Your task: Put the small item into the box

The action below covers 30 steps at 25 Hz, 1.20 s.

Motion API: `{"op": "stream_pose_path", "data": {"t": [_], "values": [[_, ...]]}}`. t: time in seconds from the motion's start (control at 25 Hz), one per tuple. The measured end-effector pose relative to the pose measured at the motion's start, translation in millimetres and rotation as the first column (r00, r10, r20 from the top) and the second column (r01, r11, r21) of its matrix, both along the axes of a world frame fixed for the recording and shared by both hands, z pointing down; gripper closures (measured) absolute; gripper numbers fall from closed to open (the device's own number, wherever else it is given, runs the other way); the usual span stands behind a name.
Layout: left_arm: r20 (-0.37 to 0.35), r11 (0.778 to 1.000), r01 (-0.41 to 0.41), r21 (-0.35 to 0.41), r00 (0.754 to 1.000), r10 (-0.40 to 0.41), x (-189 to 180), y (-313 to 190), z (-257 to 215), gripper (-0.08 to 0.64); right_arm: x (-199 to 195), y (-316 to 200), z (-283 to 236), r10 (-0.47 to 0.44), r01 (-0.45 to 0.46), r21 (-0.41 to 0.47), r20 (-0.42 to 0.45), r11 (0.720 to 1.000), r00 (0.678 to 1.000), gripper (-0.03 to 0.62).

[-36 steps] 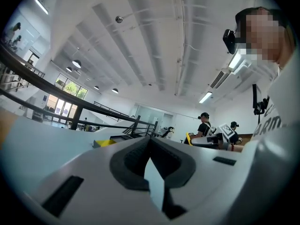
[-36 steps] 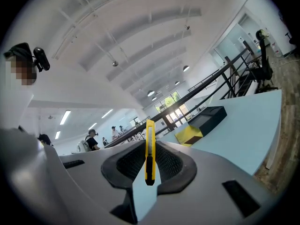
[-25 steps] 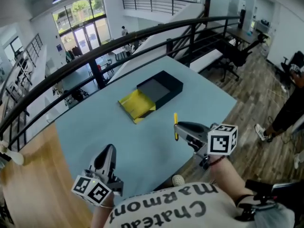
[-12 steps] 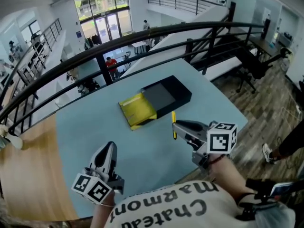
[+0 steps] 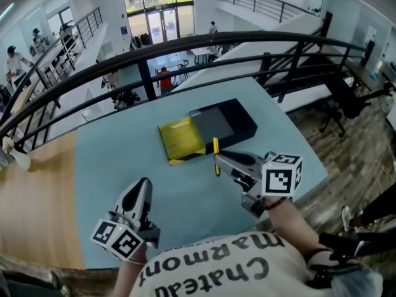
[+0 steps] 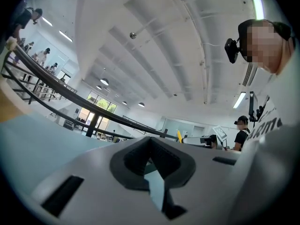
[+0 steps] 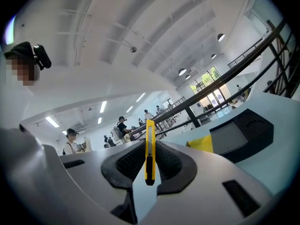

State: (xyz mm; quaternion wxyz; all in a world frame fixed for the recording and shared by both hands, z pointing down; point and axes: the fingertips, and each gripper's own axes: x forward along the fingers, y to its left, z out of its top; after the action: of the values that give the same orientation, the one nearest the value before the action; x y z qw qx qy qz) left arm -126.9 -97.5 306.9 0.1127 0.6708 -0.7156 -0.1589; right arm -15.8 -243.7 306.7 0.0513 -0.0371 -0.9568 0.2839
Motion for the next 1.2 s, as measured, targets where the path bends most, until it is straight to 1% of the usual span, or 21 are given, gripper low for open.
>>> {"op": "stream_pose_path", "data": {"t": [0.12,0.24,0.48,0.68,0.76,0.84,0.96,1.08,1.2], "values": [[0.019,1.000,-0.002,-0.015,1.000,0.002,4.8,-4.7,-1.2,0.558,-7.4,2.1,-2.7,-0.026,0.026,0.017,-0.002,0.999,1.000,0.508],[0.029,0.999,-0.010,-0.032,1.000,0.011,8.0,-11.3,3.4,0.558,-14.3,1.1,4.9,-0.036,0.036,0.015,-0.021,0.999,0.999,0.508],[0.022,0.997,-0.047,-0.066,0.999,0.048,15.5,-28.4,13.5,0.558,-21.8,-4.9,31.1,-0.040,0.037,-0.048,-0.061,0.998,0.997,0.508],[0.033,0.990,-0.093,-0.109,0.995,0.097,3.1,-46.7,26.1,0.558,-48.7,-15.1,51.9,-0.024,0.014,-0.101,-0.094,0.995,0.995,0.509],[0.013,0.986,-0.108,-0.125,0.994,0.110,-0.1,-54.9,36.0,0.558,-53.4,-16.7,59.3,-0.023,0.009,-0.119,-0.115,0.993,0.993,0.509],[-0.024,0.985,-0.127,-0.120,0.992,0.125,-6.6,-63.4,44.2,0.558,-59.5,-17.4,66.6,-0.023,0.006,-0.130,-0.135,0.991,0.991,0.508],[-0.065,0.981,-0.161,-0.110,0.986,0.154,-21.0,-73.3,54.9,0.558,-74.4,-23.3,79.2,-0.006,-0.015,-0.123,-0.173,0.992,0.985,0.508],[-0.084,0.975,-0.192,-0.112,0.979,0.183,-31.2,-81.6,69.7,0.558,-85.3,-32.6,94.3,0.017,-0.043,-0.121,-0.208,0.992,0.978,0.508],[-0.083,0.972,-0.203,-0.117,0.978,0.194,-38.8,-96.8,87.5,0.558,-91.9,-47.2,113.5,0.036,-0.065,-0.119,-0.232,0.991,0.972,0.508]]}}
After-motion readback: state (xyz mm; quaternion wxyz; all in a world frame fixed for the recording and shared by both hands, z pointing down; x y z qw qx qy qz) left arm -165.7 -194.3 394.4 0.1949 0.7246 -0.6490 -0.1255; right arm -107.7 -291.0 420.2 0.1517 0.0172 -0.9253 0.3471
